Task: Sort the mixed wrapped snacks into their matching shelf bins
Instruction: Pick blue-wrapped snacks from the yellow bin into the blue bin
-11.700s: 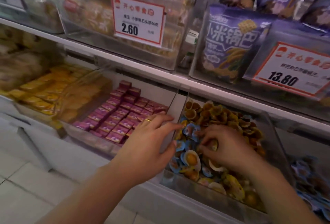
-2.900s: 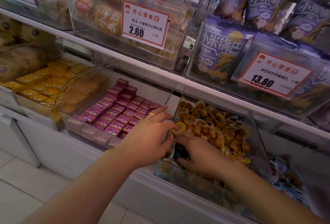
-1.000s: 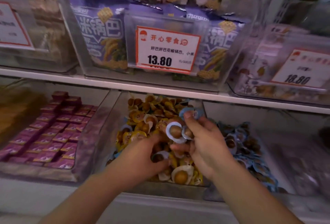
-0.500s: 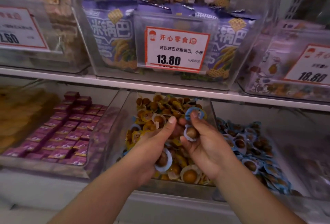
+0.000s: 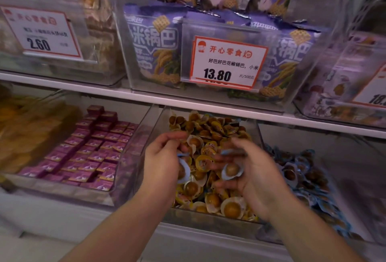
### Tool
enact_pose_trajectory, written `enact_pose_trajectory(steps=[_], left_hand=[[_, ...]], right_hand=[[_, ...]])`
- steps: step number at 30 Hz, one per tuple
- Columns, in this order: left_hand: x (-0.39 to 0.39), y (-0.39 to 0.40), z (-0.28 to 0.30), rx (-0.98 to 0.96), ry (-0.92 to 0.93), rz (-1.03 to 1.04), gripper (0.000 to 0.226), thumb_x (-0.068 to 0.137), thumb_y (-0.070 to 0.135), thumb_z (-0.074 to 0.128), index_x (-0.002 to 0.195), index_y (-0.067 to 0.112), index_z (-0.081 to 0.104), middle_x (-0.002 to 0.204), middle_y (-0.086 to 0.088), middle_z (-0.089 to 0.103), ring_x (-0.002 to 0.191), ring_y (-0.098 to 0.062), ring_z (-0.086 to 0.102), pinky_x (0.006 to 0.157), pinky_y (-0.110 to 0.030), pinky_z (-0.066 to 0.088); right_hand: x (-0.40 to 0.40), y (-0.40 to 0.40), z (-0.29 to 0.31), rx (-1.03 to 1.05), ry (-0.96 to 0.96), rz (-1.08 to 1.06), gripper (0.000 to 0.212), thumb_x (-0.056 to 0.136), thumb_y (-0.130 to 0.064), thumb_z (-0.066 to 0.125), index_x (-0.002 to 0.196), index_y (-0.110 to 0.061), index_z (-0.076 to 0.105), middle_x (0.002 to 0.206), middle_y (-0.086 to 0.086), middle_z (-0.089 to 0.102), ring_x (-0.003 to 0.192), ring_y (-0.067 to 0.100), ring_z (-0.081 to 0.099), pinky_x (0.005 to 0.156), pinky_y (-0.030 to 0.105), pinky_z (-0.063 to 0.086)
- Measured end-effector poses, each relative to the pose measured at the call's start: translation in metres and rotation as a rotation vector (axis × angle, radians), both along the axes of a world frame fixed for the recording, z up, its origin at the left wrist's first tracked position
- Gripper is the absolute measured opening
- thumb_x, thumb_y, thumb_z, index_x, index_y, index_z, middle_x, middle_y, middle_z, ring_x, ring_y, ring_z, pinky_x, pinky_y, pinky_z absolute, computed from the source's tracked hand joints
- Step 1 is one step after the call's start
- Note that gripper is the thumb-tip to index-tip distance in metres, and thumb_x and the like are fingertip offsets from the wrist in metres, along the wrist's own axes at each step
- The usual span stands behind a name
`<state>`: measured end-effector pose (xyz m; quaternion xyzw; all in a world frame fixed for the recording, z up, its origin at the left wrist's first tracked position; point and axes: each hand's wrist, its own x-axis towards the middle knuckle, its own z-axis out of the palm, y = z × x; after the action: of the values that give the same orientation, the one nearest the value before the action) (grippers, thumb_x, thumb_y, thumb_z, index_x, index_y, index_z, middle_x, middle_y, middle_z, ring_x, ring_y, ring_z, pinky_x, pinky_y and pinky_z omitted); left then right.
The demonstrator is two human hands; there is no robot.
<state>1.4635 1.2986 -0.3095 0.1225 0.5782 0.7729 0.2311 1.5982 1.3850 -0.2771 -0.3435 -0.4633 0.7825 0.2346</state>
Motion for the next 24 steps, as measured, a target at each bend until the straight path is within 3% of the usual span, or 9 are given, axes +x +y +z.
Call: enact_pose_trajectory(steps=[3,5,7,10,14,18,22,24], left_hand=[[0.021,0.005,0.006,0.077,0.148,0.104,0.036,0.1,0.011,0.045,0.084,0.031,0.071,0.065,0.009,0.064,0.056,-0.007,0.061,0.05,-0.021,0.05],[0.034,0.011,0.006,0.049,0.328,0.085,0.025,0.099,0.025,0.044,0.096,0.035,0.067,0.08,0.01,0.069,0.076,-0.006,0.067,0.067,-0.025,0.055],[0.043,0.015,0.003,0.011,0.436,-0.012,0.028,0.098,0.038,0.039,0.107,0.034,0.065,0.095,0.013,0.071,0.094,-0.005,0.067,0.084,-0.031,0.054],[0.053,0.016,-0.001,0.008,0.493,-0.193,0.047,0.099,0.053,0.028,0.12,0.032,0.065,0.116,0.02,0.067,0.115,0.002,0.059,0.098,-0.024,0.048],[0.058,0.011,-0.005,0.054,0.606,-0.332,0.052,0.099,0.063,0.026,0.138,0.04,0.053,0.138,0.025,0.055,0.131,0.005,0.047,0.101,-0.011,0.039],[0.047,0.009,-0.007,-0.03,0.724,-0.253,0.048,0.098,0.061,0.032,0.137,0.041,0.052,0.135,0.021,0.057,0.128,-0.001,0.051,0.1,-0.024,0.044],[0.029,0.011,-0.017,-0.254,0.843,-0.248,0.024,0.098,0.046,0.049,0.119,0.044,0.062,0.118,0.028,0.061,0.113,0.002,0.057,0.093,-0.026,0.046],[0.026,0.011,-0.023,-0.33,0.919,-0.304,0.025,0.097,0.029,0.055,0.119,0.038,0.064,0.121,0.022,0.062,0.115,-0.003,0.057,0.093,-0.026,0.045]], right_hand=[[-0.01,-0.024,-0.006,-0.166,0.03,0.223,0.043,0.094,-0.044,0.055,0.114,-0.009,0.069,0.096,0.012,0.073,0.083,0.027,0.072,0.069,0.043,0.058],[-0.012,-0.032,-0.005,-0.197,0.101,0.281,0.041,0.096,-0.049,0.051,0.119,-0.021,0.071,0.115,0.006,0.073,0.102,0.022,0.071,0.084,0.041,0.056],[-0.012,-0.033,-0.004,-0.168,0.162,0.173,0.031,0.098,-0.04,0.053,0.116,-0.024,0.072,0.119,0.006,0.072,0.109,0.019,0.069,0.09,0.039,0.055],[-0.006,-0.028,-0.006,-0.037,0.132,-0.03,0.019,0.097,-0.026,0.059,0.109,-0.017,0.071,0.107,0.008,0.075,0.098,0.02,0.073,0.077,0.036,0.057],[0.009,-0.02,-0.002,0.075,0.098,-0.091,0.015,0.096,-0.025,0.063,0.104,-0.018,0.074,0.096,0.01,0.076,0.078,0.02,0.073,0.057,0.031,0.053],[0.041,0.006,0.011,0.125,0.141,-0.163,0.017,0.096,-0.022,0.064,0.104,-0.012,0.075,0.095,0.014,0.075,0.076,0.021,0.07,0.044,0.025,0.046],[0.081,0.054,0.013,0.044,0.058,-0.315,0.021,0.095,-0.015,0.06,0.098,0.004,0.069,0.085,0.021,0.071,0.068,0.023,0.072,0.046,0.026,0.052],[0.097,0.081,0.008,0.044,-0.014,-0.4,0.021,0.097,-0.013,0.057,0.103,0.004,0.067,0.09,0.021,0.071,0.077,0.028,0.071,0.063,0.037,0.059]])
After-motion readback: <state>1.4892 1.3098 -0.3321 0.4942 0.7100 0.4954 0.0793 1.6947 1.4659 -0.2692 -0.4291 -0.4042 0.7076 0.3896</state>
